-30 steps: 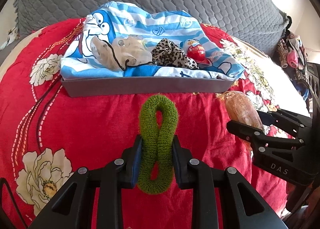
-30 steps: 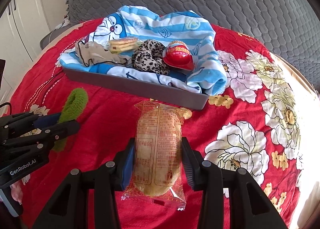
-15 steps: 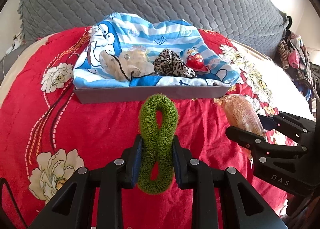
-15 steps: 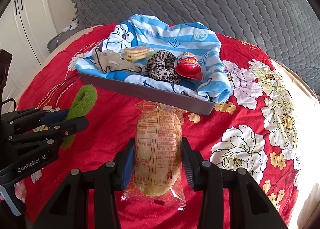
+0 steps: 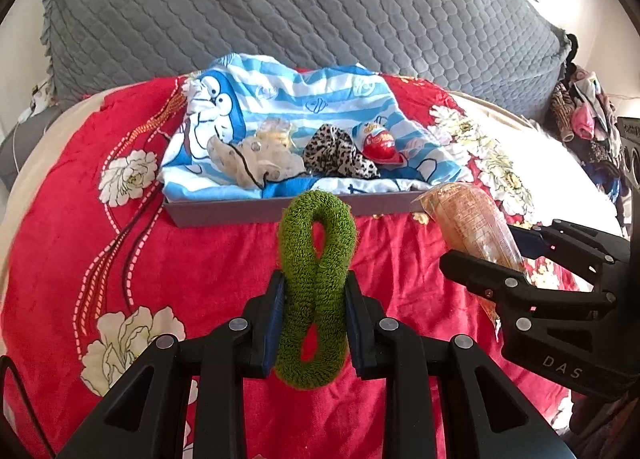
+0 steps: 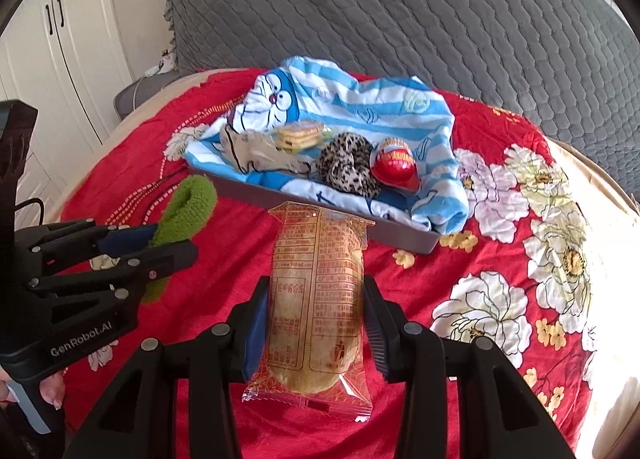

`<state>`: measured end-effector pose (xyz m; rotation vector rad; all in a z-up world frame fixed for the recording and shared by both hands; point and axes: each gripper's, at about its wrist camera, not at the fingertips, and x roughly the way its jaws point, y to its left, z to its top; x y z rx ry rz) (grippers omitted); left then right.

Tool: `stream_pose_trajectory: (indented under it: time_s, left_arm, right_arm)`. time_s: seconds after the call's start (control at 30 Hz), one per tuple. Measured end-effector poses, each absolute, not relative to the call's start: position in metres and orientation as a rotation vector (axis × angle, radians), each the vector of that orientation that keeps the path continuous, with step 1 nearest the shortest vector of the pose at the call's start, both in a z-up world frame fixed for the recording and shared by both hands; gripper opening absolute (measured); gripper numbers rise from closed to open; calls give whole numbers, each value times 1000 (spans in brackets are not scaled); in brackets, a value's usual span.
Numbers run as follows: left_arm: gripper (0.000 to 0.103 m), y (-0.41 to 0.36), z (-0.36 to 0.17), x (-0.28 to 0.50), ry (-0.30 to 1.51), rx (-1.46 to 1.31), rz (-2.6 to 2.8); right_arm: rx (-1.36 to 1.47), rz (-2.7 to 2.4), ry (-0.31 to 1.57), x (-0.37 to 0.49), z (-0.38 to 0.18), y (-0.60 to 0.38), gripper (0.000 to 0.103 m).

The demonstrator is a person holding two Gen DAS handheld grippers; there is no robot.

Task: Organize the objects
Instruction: 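Lift green scrunchie and snack bar and carry both over the gray tray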

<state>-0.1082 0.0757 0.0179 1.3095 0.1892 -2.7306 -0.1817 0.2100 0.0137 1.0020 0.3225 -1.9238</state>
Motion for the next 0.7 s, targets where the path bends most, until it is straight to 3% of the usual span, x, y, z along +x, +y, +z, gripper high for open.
stream_pose_trajectory:
  time_s: [0.7]
  left_arm:
    - [28,79,59,-115,221,1182,-2775]
  right_arm:
    - [881,-1978,203,-184,60,217,43]
